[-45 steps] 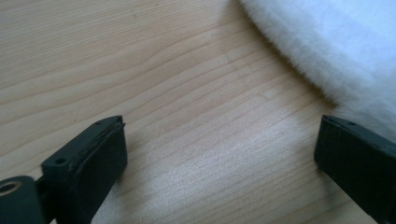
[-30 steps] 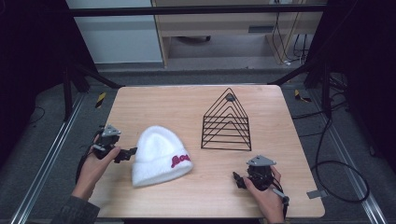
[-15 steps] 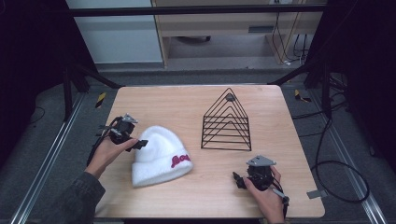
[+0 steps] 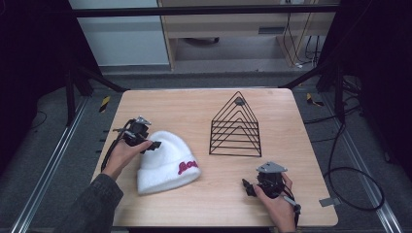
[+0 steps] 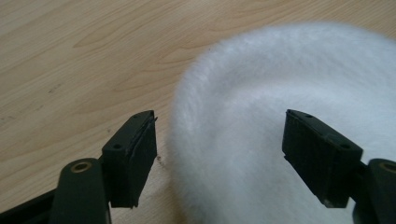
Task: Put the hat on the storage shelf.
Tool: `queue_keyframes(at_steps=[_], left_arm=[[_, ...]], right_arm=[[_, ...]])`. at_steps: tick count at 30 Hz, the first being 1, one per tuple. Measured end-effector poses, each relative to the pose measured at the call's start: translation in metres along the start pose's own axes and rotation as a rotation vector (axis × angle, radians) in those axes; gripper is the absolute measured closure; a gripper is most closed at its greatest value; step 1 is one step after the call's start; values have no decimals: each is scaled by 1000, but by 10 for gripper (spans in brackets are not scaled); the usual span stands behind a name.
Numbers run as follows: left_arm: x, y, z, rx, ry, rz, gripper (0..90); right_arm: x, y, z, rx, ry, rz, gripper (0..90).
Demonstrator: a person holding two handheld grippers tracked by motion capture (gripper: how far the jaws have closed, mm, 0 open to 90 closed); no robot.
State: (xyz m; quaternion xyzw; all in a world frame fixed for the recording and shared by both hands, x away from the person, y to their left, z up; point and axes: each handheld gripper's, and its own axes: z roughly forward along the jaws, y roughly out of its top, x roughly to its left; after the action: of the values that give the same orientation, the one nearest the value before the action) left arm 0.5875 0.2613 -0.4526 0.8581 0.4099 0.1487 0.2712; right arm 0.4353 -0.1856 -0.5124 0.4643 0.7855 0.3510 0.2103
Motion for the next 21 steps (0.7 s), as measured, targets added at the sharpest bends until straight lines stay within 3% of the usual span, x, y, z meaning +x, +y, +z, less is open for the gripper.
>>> queue_keyframes(at_steps=[8,9,15,21], left_arm=[[12,-3,8,18,17,-41,339],[15,-3,10,12,10,-64,366],[15,-4,18,30,7,-51,438],[15,-5,20,14,-7,-76,492]], right_arm=[[0,0,0,0,0,0,133],[0,0,0,0,-1,0,133],[0,0,0,0,-1,0,133],[0,0,0,0,-1,3,133]])
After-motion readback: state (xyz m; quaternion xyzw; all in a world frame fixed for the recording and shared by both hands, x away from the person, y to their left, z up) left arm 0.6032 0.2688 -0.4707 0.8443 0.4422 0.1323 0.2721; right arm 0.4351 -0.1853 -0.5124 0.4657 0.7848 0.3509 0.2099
